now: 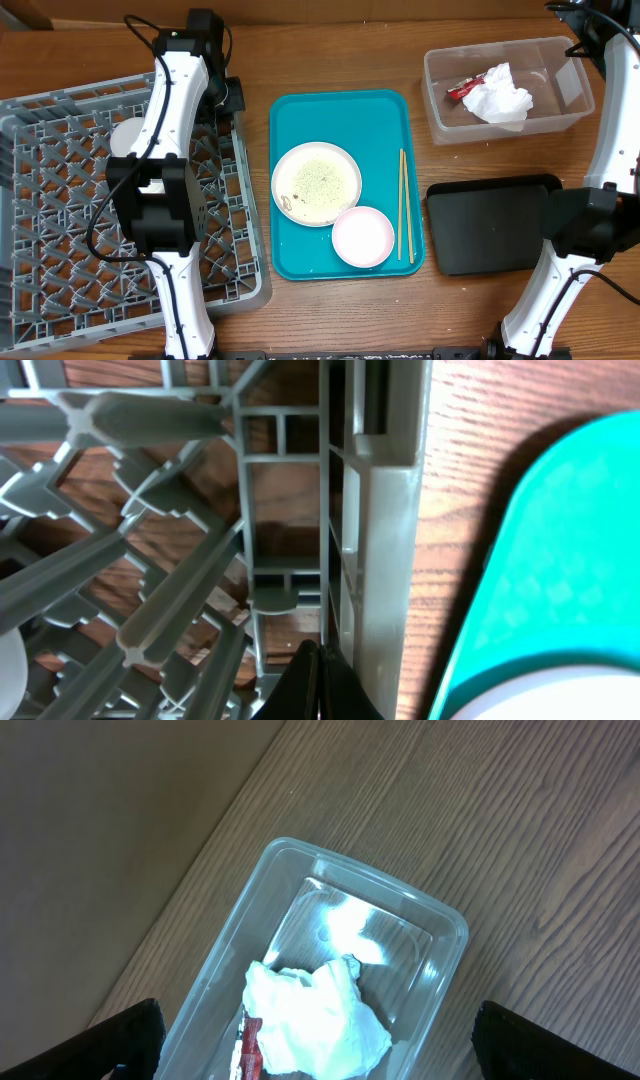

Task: Sort waste into correct bins and load items into the dishwasher
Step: 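Release the grey bowl and lift the left gripper from the rack, then reach the left gripper to the tray and grasp the pink bowl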

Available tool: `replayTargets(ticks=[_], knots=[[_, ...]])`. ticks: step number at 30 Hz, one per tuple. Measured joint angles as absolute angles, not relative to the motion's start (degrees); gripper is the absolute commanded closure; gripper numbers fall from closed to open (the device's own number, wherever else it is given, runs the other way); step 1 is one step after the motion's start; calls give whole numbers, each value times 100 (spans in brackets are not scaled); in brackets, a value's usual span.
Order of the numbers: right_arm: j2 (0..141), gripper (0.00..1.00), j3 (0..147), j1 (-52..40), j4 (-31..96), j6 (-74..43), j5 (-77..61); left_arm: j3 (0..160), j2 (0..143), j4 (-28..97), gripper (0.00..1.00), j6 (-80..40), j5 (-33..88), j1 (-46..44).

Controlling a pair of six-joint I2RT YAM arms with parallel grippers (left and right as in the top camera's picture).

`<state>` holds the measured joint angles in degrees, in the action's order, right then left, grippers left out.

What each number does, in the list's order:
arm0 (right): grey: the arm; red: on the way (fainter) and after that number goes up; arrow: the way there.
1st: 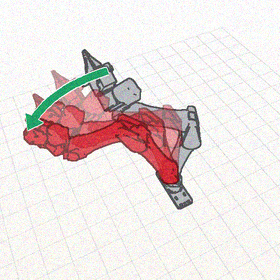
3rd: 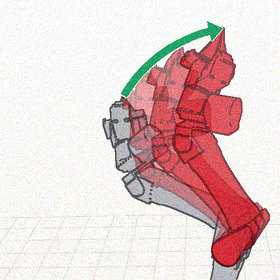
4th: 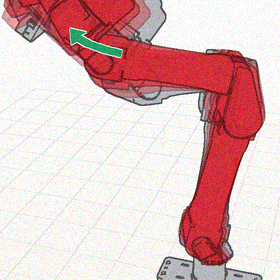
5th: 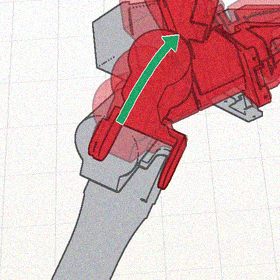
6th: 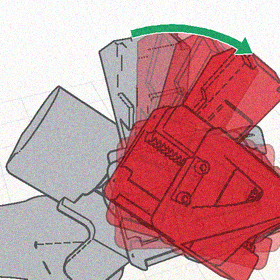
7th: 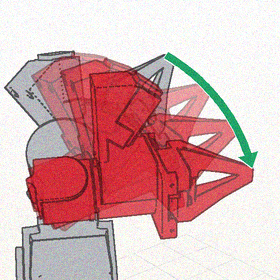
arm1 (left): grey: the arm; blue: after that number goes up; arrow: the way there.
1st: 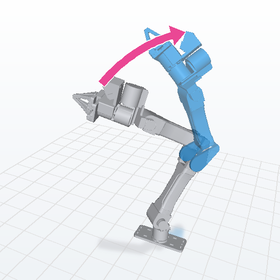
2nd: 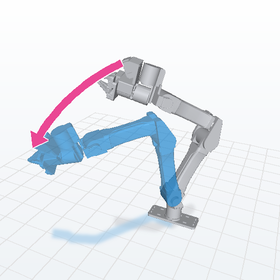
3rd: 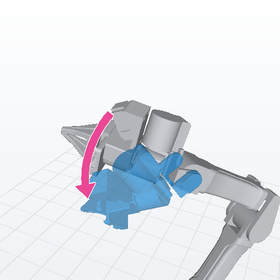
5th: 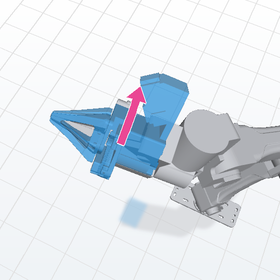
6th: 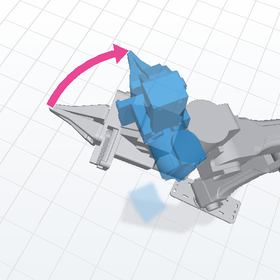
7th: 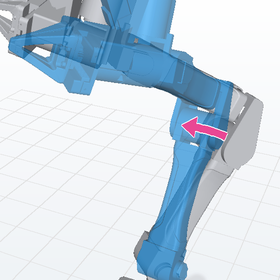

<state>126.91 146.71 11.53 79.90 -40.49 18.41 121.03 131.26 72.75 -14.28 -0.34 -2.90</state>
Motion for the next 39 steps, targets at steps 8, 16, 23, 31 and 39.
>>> replayTargets(ticks=[8, 16, 23, 31, 39], knots=[[12691, 0, 14671, 1153, 7988, -4049, 1839, 12103, 13126, 7371, 96, -532, 746, -292], [12691, 0, 14671, 1155, 7990, -4051, 1839, 12103, 13126, 7352, 96, -239, 1286, -423], [12691, 0, 14671, 1153, 7988, -4049, 1839, 12103, 13126, 7052, 96, -366, 1354, -447], [12691, 0, 14671, 1155, 7990, -4051, 1839, 12103, 13126, 6427, 96, -685, 1347, -449], [12689, 0, 14671, 1153, 7988, -4049, 1839, 12086, 13126, 5981, 96, -956, 1116, -399]])
